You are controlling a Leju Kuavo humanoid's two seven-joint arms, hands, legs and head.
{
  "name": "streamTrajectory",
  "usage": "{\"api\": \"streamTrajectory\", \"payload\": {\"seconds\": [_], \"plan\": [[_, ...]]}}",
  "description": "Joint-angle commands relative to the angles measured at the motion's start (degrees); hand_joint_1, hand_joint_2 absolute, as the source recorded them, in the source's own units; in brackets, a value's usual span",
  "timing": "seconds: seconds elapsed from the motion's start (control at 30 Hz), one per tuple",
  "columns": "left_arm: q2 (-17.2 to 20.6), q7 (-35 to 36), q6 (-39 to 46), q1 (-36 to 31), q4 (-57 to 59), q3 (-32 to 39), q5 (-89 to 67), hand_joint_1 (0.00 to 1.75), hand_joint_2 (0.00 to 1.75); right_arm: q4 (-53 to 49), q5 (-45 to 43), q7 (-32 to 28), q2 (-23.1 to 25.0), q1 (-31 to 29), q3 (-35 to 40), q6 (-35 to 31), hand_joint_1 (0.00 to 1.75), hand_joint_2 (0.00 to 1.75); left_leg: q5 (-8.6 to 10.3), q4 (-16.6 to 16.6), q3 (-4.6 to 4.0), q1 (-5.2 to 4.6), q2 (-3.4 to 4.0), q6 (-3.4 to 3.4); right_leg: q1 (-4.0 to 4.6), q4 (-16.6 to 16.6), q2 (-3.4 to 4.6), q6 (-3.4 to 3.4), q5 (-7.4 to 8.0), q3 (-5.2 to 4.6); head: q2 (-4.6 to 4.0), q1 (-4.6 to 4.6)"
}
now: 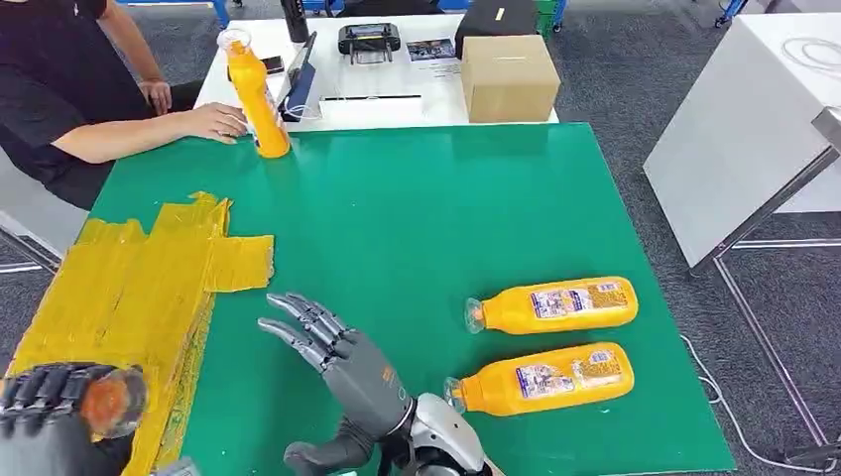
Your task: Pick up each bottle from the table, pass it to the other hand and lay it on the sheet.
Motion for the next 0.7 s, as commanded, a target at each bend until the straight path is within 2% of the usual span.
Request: {"api": "streamTrajectory", "payload": {"seconds": [0.03,0.1,0.13,0.2,0.27,0.33,0.4,0.6,0.7], "plan": [[-2.84,-0.53,0.85,-4.60,13.76,9.99,-12.39,1.75,1.75,0.46,-2.11,0.56,-1.64,-0.96,1.59,0.17,0.00,0.00,0.05,-0.18,0.23,-0.01,0.02,0.02,0.00,-0.17,0.05,-0.02,0.07,0.21,0.00,-0.02],[-2.84,0.07,0.85,-4.16,15.66,8.77,-14.47,1.75,1.75,0.52,-2.49,0.79,-1.71,-1.24,1.89,0.03,0.00,0.00,0.02,-0.21,0.38,0.03,-0.01,0.04,0.04,-0.25,0.06,-0.02,0.07,0.38,0.00,0.00],[-2.84,0.45,0.85,-4.14,16.27,8.34,-15.37,1.75,1.75,0.58,-2.62,0.93,-1.70,-1.37,1.97,0.00,0.00,0.00,0.04,-0.12,0.11,-0.03,-0.01,0.03,-0.02,-0.09,0.02,0.01,0.04,0.09,0.00,-0.02],[-2.84,1.07,0.85,-4.21,17.95,7.57,-16.99,1.75,1.75,0.65,-2.76,1.30,-1.75,-1.60,2.09,0.03,0.00,0.00,0.04,-0.10,0.10,-0.03,-0.06,0.03,-0.02,-0.09,-0.03,0.01,0.02,0.09,0.00,0.00],[-0.51,4.86,0.85,-3.94,20.40,4.21,-18.97,1.75,1.75,0.68,-2.92,1.43,-1.79,-1.90,2.25,0.22,0.00,0.00,0.05,-0.11,0.07,-0.06,-0.08,0.04,-0.05,-0.08,-0.06,0.02,0.02,0.08,0.00,0.00],[-0.78,5.05,0.85,-4.79,22.71,3.94,-20.63,1.75,1.75,0.84,-3.29,1.53,-1.73,-2.37,2.50,0.47,0.00,0.00,0.05,-0.16,0.19,-0.01,-0.08,0.05,0.00,-0.17,-0.04,0.01,0.05,0.23,0.00,0.00],[0.94,6.83,0.85,-5.24,24.99,2.46,-20.39,1.75,1.75,0.69,-3.31,1.42,-1.59,-2.46,2.38,1.64,0.00,0.00,0.07,-0.15,0.15,-0.02,-0.07,0.04,-0.01,-0.14,-0.03,0.00,0.06,0.16,0.00,-0.02],[1.47,5.47,0.85,-7.37,30.32,4.02,-20.80,1.75,1.75,1.71,-3.91,1.45,-1.48,-3.58,3.21,1.95,0.00,0.00,0.06,-0.11,0.07,-0.03,-0.04,0.02,-0.03,-0.08,-0.01,0.00,0.04,0.06,0.00,-0.04],[1.09,2.69,0.85,-7.45,31.46,2.40,-16.74,1.75,1.75,1.84,-4.01,1.66,-1.57,-3.57,3.36,1.39,0.00,0.00,0.05,-0.14,0.17,0.02,-0.06,0.02,0.03,-0.15,-0.02,-0.01,0.05,0.20,0.00,-0.02]]}}
